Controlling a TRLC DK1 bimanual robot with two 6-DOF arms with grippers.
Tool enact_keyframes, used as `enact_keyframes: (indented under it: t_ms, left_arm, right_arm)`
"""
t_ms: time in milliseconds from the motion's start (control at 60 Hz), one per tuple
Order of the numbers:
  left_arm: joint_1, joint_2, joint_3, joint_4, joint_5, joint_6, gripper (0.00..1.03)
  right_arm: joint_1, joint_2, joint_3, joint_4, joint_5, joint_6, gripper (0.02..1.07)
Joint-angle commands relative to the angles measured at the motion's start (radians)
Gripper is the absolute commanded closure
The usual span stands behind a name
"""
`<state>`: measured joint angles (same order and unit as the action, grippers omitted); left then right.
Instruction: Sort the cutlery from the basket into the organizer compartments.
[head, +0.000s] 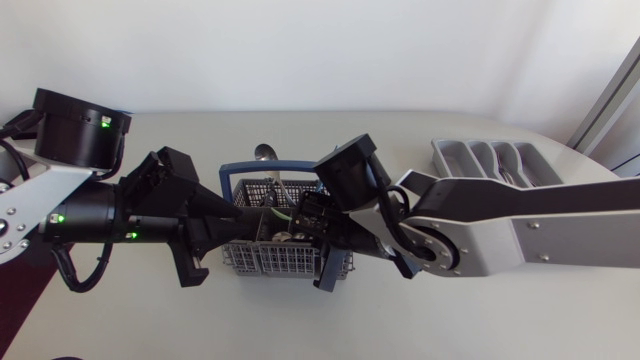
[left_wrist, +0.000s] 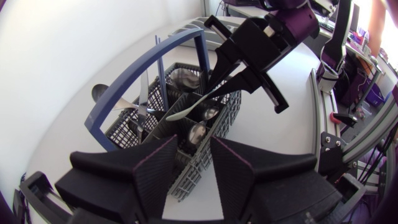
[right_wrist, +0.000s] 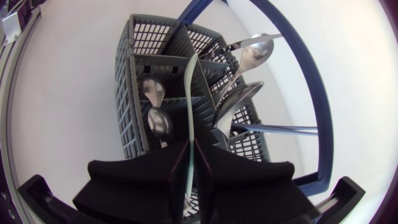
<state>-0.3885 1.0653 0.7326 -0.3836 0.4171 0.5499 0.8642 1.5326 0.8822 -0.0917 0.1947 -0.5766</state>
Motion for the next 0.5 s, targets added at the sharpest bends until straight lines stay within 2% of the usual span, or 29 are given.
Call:
enact_keyframes:
  t_ms: [0,483]
  left_arm:
    - [-0.006,0.013,-0.009,0.006,-0.001,-0.007,0.65]
    - [-0.018,0.012,-0.009,0.017,-0.014,-0.019,0.65]
  right_arm:
    - [0.015,-0.052,-0.037,-0.016,0.02,0.012,0.96]
    - [0.075,-0.319,-0.057,-0.075,0.028,0.07,0.96]
